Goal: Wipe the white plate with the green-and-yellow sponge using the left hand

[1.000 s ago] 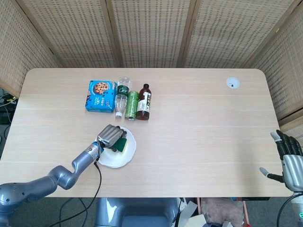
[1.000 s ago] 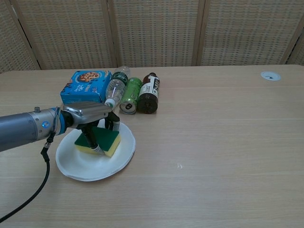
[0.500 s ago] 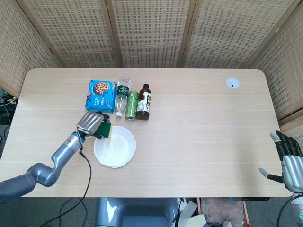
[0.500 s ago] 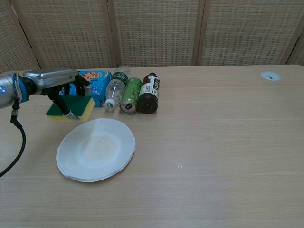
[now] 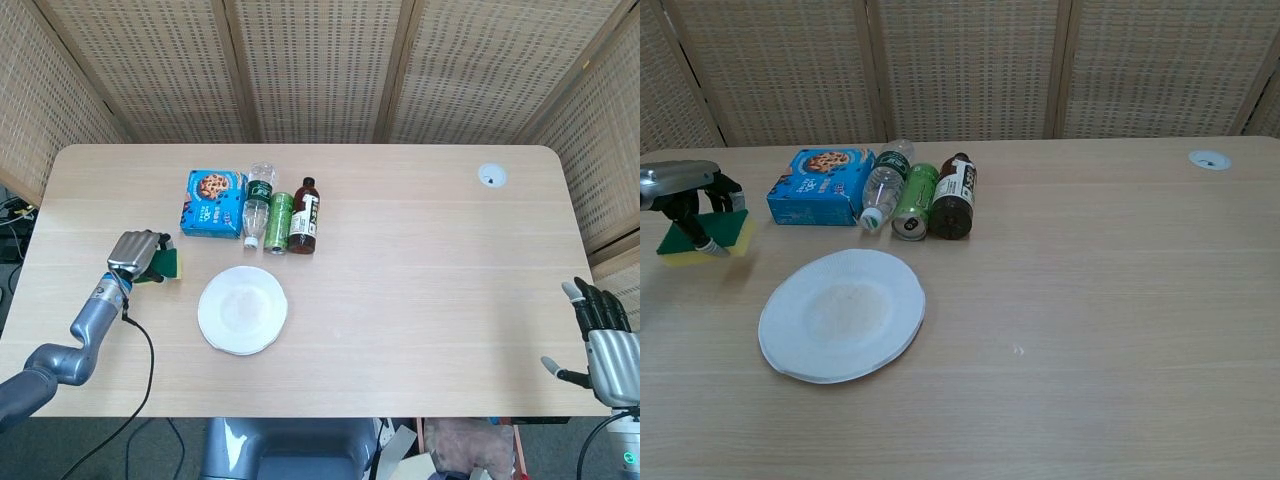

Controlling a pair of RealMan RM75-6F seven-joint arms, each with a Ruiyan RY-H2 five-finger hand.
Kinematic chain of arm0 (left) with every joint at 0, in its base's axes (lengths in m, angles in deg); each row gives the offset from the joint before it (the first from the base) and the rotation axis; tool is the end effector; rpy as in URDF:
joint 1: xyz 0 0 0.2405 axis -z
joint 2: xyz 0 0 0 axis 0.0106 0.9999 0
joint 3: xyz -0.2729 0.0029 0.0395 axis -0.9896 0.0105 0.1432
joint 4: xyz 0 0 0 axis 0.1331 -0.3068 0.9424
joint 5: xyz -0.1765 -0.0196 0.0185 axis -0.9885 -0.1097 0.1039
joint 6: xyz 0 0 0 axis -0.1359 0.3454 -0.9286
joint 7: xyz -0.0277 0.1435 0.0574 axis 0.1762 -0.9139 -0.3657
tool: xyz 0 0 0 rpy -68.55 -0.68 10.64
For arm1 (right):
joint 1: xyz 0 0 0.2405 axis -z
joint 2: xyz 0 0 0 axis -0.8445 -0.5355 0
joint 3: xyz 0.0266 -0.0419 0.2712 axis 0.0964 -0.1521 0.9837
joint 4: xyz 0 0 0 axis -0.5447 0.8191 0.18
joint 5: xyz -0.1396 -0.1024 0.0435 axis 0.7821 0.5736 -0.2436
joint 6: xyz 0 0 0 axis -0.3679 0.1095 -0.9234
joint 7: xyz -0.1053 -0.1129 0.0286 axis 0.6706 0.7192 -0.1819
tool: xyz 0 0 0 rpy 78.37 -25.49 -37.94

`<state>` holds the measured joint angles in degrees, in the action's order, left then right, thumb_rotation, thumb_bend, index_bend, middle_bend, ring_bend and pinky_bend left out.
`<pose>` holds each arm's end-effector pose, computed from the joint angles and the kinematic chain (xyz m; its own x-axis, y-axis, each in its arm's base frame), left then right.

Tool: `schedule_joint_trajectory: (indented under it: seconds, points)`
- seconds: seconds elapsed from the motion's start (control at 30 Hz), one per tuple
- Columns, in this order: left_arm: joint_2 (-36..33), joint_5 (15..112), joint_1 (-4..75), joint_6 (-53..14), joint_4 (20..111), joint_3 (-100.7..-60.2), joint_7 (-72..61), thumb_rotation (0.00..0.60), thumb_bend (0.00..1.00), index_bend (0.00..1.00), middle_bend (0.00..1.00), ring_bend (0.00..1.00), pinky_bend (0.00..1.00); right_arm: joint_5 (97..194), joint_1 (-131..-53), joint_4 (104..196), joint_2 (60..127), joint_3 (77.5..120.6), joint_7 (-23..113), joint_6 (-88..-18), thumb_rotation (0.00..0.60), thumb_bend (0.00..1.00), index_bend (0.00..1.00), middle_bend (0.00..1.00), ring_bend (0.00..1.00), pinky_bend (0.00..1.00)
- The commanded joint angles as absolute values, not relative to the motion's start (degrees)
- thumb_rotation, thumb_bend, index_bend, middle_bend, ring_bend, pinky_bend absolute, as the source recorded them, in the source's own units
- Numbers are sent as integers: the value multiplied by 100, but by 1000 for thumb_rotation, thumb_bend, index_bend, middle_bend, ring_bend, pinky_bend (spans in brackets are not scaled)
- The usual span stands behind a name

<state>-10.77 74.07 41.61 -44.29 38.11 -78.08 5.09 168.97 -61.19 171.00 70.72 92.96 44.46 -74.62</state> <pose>-0.2942 0.4202 0.0371 0.4871 0.3598 0.7958 0.8709 -0.1319 -0.4735 -0.3099 -0.1893 0.2179 0.3774 0.0234 0.9258 -0.9260 0.0034 0.3774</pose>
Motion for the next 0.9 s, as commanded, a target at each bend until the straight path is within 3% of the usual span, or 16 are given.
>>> schedule_joint_trajectory:
  seconds: [0.03,0.07,0.13,0.23,0.37,0.63,0.9]
  points:
    - [-1209,7432,4180,-4602,3662,-7782,588,600,115,506,298,261,366,16881,-6128,17093,7078,9296,4453,-7437,600,0,0,0,0,0]
    - [-1218,7425,4184,-4648,3654,-7781,604,600,89,445,244,209,325,16875,-6130,17092,7078,9298,4455,-7432,600,0,0,0,0,0]
    - [-1209,7383,4202,-4827,3670,-7778,627,600,16,194,65,49,177,16863,-6130,17088,7076,9305,4452,-7435,600,0,0,0,0,0]
    - [-1123,7298,4210,-4987,3812,-7815,643,600,0,3,0,0,27,16861,-6121,17089,7066,9312,4432,-7456,600,0,0,0,0,0]
    - [-907,7240,4148,-4897,4169,-7907,723,600,0,0,0,0,0,16877,-6108,17099,7044,9308,4389,-7478,600,0,0,0,0,0]
    - [226,7383,3604,-3834,5536,-8093,1067,600,0,0,0,0,0,16978,-6043,17164,6952,9294,4227,-7622,600,0,0,0,0,0]
    - [998,6938,2445,-1661,7344,-8013,-864,600,0,0,0,0,0,16912,-6044,17056,6920,9350,3994,-7631,600,0,0,0,0,0]
